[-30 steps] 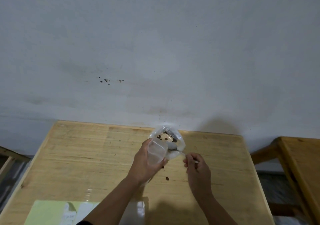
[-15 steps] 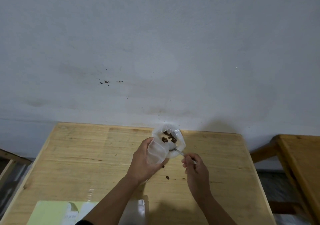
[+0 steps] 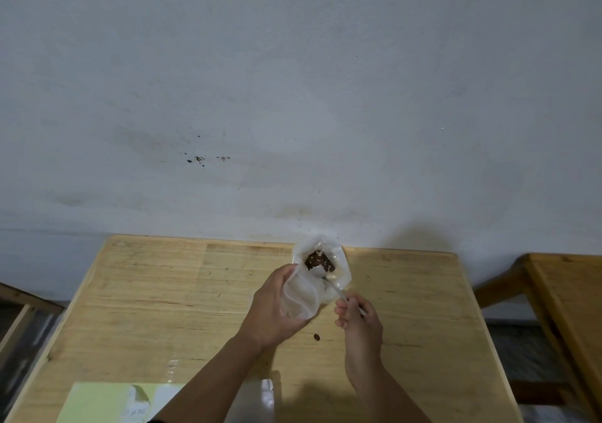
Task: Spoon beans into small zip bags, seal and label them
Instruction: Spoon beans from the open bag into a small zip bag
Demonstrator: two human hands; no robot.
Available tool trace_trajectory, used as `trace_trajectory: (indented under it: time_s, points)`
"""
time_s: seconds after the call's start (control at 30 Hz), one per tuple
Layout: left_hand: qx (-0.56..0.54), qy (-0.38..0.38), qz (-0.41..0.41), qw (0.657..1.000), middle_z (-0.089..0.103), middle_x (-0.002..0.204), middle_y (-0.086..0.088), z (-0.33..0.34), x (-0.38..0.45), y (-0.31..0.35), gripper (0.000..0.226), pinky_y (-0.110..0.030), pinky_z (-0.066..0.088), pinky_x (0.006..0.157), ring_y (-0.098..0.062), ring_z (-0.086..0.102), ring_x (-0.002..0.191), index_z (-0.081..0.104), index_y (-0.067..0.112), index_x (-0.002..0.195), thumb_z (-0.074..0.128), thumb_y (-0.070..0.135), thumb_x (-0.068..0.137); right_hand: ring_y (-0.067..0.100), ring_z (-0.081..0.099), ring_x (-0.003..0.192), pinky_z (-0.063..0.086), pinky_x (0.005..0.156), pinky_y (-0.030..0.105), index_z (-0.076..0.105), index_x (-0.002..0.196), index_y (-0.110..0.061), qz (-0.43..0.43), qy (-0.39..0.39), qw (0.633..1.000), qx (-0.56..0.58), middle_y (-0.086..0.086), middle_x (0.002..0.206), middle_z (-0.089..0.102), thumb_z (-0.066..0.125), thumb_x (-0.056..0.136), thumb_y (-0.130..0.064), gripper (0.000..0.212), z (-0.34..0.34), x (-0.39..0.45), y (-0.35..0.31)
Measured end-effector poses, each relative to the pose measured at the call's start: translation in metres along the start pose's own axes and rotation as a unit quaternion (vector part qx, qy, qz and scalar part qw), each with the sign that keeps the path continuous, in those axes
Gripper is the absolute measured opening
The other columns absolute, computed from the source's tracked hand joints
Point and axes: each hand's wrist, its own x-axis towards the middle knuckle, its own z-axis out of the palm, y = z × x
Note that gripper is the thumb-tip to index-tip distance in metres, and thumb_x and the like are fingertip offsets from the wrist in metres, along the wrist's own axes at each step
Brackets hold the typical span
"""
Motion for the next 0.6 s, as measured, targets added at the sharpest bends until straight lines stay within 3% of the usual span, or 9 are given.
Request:
trace_trajectory:
  time_s: [0.17,0.33,0.6]
  points:
    - [-0.012,0.005,-0.019,1.000,0.043,0.128,0.020,-0.004,0.002,0.002,0.092,-0.010,0.037,0.092,0.003,0.043,0.116,0.037,0.028,0.137,0.074,0.057,0.058,0.018,0.062,0.075,0.047,0.063,0.027,0.062,0.100,-0.015,0.053,-0.036,0.995,0.077,0.010,0.086,0.067,0.051,0.094,-0.013,0.013,-0.001,0.010,-0.008]
    - [-0.007,0.015,-0.023,1.000,0.047,0.130,0.016,-0.004,0.004,-0.002,0.090,-0.022,0.044,0.096,-0.004,0.048,0.116,0.037,0.029,0.136,0.077,0.057,0.060,0.017,0.056,0.068,0.042,0.058,0.026,0.062,0.105,-0.004,0.027,-0.042,0.997,0.064,0.012,0.079,0.063,0.042,0.098,-0.010,0.023,-0.018,0.016,-0.015]
    - [-0.008,0.023,-0.030,0.999,0.049,0.130,0.016,-0.004,0.004,-0.004,0.097,-0.030,0.048,0.096,-0.006,0.050,0.115,0.037,0.030,0.135,0.072,0.070,0.055,0.018,0.057,0.066,0.047,0.056,0.026,0.067,0.097,-0.007,-0.028,-0.045,0.998,0.045,0.012,0.075,0.065,0.039,0.099,-0.015,0.029,-0.041,0.004,-0.045]
